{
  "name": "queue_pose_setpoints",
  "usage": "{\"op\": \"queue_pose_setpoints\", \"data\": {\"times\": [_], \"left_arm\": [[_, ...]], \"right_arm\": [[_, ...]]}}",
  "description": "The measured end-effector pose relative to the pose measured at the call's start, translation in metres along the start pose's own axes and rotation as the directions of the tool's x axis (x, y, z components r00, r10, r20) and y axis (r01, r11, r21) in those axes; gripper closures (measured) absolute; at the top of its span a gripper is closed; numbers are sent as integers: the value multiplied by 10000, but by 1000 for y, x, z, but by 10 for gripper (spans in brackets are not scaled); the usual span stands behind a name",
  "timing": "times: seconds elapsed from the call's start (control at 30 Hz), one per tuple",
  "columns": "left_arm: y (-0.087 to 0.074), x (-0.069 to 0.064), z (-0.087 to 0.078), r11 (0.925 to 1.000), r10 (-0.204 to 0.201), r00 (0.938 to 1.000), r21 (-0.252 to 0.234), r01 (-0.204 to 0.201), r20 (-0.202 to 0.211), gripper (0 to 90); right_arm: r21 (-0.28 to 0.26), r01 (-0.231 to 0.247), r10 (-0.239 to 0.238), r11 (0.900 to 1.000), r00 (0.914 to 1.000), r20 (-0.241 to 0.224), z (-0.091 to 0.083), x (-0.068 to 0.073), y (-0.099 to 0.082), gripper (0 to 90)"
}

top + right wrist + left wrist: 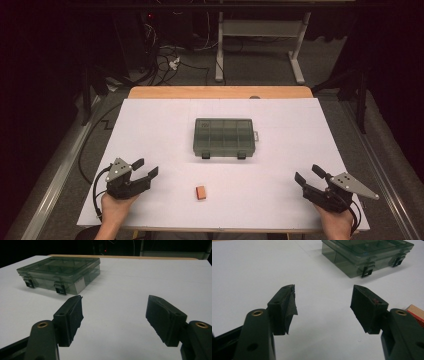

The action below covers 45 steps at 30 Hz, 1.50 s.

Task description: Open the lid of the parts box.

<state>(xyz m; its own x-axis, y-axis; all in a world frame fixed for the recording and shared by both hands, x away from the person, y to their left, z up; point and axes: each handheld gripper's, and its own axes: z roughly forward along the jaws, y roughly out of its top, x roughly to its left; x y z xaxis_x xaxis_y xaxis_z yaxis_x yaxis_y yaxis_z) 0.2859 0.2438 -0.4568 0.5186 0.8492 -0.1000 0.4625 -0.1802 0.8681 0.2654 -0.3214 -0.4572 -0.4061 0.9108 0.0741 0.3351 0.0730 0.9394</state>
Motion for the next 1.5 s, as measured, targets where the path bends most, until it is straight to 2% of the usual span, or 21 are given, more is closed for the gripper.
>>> {"op": "queue_pose_setpoints", "data": {"times": [0.83, 0.9, 1.2, 1.37, 1.5], "left_arm": [[1, -11, 0, 9998, 138, 9989, -162, -130, 447, 379], [0, -12, 1, 9997, 156, 9987, -198, -146, 480, 380], [1, -19, 3, 9996, 179, 9969, -249, -160, 764, 385], [2, -21, 6, 9996, 103, 9957, -261, -79, 925, 388], [2, -26, 7, 9994, 261, 9950, -244, -239, 963, 399]], "right_arm": [[-87, 70, -71, 9999, 9999, -137, 2, 4, 1, 305], [-128, -3, 2, 9999, 9999, -107, 2, 5, 2, 306], [-206, 259, -266, 9995, 9991, -334, 7, 15, 5, 308], [-290, 127, -137, 9995, 9993, -342, 8, 15, 5, 309], [-314, 217, -229, 9993, 9989, -403, 10, 17, 7, 309]]}}
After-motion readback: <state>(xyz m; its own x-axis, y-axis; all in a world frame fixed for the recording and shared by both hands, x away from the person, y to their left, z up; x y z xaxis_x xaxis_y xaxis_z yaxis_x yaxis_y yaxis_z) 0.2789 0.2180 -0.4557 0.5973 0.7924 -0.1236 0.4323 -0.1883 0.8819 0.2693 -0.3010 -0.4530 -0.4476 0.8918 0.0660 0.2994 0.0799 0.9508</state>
